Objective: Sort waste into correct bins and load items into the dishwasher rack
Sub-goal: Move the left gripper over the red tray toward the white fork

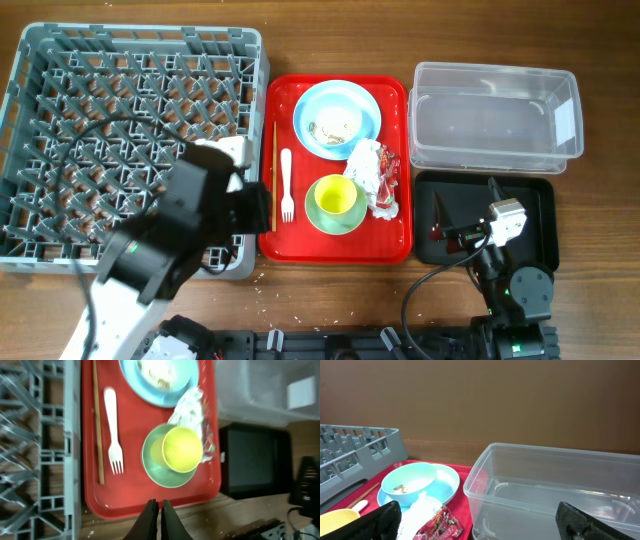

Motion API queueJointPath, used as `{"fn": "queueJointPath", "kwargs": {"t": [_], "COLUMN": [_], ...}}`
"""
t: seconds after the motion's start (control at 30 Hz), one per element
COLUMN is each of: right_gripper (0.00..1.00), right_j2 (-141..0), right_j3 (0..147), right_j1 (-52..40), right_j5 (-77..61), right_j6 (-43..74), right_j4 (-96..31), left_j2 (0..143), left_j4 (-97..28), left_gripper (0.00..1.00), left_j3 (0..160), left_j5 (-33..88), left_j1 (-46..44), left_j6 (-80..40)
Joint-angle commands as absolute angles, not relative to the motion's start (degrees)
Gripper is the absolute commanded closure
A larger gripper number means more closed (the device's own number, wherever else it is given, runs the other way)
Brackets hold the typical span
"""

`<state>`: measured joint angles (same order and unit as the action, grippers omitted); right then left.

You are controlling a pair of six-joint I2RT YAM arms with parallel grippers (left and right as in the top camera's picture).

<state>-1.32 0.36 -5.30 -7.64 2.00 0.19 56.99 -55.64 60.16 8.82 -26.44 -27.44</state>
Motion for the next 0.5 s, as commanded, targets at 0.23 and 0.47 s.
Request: {"fn": "queueJointPath", "kwargs": {"t": [0.23,0.47], "right_gripper": [0.0,0.0], "right_j2": [-1.3,-1.3], "right_j3": [0.32,0.32], "right_j1": [-5.23,-5.23], "right_j5": [-7.11,-7.11], "right_j6": [1.5,1.52], "right_j4": [0.43,0.43], "left_j2": [76.38,80.82], "left_j4": [-51.88,-47.72], "left_gripper": [0.96,0.94], "left_j3": [60.34,60.34], "left_j5": [7.42,2.04], "left_j1": [-30.26,-30.11], "left_j6": [-29.23,-31.7]}}
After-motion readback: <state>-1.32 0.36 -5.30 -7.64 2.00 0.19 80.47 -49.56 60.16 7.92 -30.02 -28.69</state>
